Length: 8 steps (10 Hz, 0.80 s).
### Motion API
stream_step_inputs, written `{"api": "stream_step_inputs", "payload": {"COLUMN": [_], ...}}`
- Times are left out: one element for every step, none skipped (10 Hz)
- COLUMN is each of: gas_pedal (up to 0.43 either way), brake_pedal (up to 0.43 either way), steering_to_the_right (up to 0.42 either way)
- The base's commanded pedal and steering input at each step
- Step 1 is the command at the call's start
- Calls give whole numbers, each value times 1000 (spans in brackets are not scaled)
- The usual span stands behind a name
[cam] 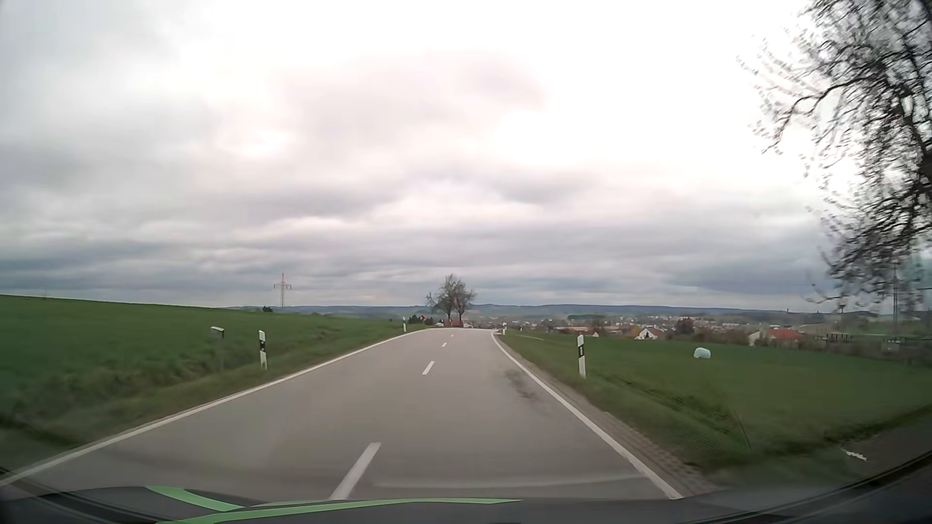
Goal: Follow the waypoints while adhering to traffic rules and regulations
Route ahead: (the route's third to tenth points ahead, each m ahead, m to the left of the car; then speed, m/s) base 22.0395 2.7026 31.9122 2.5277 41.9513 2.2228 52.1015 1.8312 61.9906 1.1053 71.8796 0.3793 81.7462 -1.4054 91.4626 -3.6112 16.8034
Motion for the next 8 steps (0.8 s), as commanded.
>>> {"api": "stream_step_inputs", "payload": {"gas_pedal": [150, 150, 150, 150, 150, 150, 150, 150], "brake_pedal": [0, 0, 0, 0, 0, 0, 0, 0], "steering_to_the_right": [3, 4, 4, 4, 4, 4, 4, 4]}}
